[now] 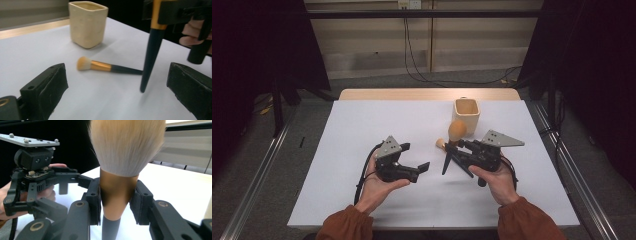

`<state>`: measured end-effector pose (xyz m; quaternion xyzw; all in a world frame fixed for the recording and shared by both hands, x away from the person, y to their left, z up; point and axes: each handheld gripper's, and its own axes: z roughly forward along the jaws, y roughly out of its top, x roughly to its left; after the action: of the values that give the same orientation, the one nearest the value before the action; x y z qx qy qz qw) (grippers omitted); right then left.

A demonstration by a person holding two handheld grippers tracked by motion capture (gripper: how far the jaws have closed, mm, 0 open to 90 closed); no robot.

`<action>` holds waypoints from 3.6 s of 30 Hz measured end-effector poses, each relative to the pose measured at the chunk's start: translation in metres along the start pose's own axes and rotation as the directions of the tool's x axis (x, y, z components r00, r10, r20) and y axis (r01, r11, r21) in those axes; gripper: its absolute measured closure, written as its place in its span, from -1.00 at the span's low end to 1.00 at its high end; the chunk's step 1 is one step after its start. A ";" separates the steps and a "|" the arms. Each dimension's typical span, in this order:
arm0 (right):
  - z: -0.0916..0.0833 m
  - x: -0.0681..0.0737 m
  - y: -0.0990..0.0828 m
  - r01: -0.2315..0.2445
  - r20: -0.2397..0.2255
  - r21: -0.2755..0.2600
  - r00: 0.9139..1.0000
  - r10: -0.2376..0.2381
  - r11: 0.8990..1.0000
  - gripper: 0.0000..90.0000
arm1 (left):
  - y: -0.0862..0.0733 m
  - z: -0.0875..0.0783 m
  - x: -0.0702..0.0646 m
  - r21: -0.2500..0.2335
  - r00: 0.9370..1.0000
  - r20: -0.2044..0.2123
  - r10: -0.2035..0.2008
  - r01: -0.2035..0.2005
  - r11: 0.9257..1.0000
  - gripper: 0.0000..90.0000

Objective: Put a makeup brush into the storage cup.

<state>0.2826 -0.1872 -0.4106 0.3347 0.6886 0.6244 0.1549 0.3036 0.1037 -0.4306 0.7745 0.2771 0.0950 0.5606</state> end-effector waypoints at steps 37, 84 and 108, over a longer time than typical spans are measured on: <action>-0.012 -0.056 0.067 0.088 0.194 -0.031 0.978 -0.080 0.996 0.43 | -0.055 -0.108 0.035 -0.056 0.974 -0.224 -0.040 0.028 0.998 -0.94; 0.043 -0.121 0.103 0.140 0.316 0.017 0.939 -0.138 0.990 0.42 | -0.068 -0.125 0.032 -0.076 0.966 -0.250 -0.062 0.045 0.996 -0.94; 0.045 -0.142 0.058 0.064 0.329 0.064 0.941 -0.082 0.996 0.42 | -0.070 -0.125 0.036 -0.069 0.963 -0.263 -0.054 0.037 0.997 -0.94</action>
<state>0.4304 -0.2465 -0.3912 0.4129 0.6809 0.5348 0.2826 0.2534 0.2405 -0.4562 0.7300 0.3643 0.1935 0.5449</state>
